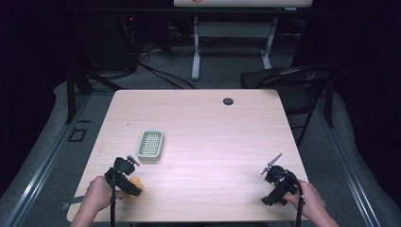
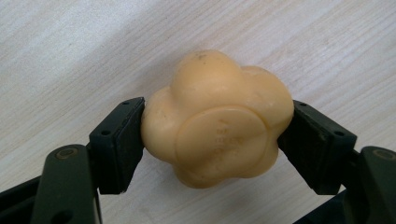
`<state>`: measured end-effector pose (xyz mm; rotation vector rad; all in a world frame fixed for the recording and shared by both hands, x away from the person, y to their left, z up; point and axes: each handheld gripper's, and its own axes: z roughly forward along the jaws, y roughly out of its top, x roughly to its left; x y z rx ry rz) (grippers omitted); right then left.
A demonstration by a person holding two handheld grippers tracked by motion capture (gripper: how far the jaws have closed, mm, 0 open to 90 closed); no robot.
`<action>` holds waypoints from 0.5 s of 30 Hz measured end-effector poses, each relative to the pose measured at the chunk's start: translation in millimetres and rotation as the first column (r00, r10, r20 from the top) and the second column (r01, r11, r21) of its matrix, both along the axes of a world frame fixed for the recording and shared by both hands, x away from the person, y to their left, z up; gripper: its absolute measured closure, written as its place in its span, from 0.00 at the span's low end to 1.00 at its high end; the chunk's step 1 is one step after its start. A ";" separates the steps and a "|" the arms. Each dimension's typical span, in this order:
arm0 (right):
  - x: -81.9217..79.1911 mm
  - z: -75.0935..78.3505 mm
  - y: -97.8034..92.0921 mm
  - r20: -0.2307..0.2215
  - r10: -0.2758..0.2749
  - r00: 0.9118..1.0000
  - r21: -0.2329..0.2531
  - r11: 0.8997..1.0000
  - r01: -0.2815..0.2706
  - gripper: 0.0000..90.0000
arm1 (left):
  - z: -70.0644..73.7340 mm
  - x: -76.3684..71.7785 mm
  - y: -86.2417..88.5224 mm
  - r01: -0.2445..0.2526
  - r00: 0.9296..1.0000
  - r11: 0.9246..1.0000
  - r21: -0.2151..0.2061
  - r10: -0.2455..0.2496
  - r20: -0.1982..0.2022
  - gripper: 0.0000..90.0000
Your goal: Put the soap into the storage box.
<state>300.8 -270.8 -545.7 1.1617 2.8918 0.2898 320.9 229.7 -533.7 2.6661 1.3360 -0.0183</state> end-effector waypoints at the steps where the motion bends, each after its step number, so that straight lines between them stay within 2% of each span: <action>1: -0.1 -0.2 0.5 0.000 -0.003 1.000 0.003 1.000 0.003 0.10 | 0.0 0.0 0.0 0.000 1.000 1.000 0.000 0.000 0.000 0.29; 8: -1.2 0.1 2.1 0.007 0.002 1.000 -0.005 1.000 -0.002 0.10 | 6.3 -1.4 3.2 -0.006 1.000 1.000 -0.001 0.006 0.016 0.29; 9: -1.0 1.4 1.0 0.009 0.006 1.000 -0.023 1.000 -0.006 0.10 | 8.7 -1.2 3.0 -0.005 1.000 1.000 -0.005 0.005 0.023 0.29; 10: -1.6 -0.6 0.3 0.011 -0.010 1.000 0.006 1.000 0.010 0.10 | 9.1 -1.0 2.6 -0.005 1.000 1.000 -0.006 0.005 0.023 0.29; 13: -0.7 0.0 -0.5 0.005 -0.007 1.000 -0.006 1.000 0.007 0.10 | 8.7 -0.6 1.8 -0.003 1.000 1.000 -0.005 0.003 0.015 0.29; 15: -1.6 -0.9 0.0 0.009 -0.015 1.000 0.005 1.000 0.015 0.10 | 6.8 -0.7 1.3 -0.001 1.000 1.000 0.002 0.001 0.014 0.29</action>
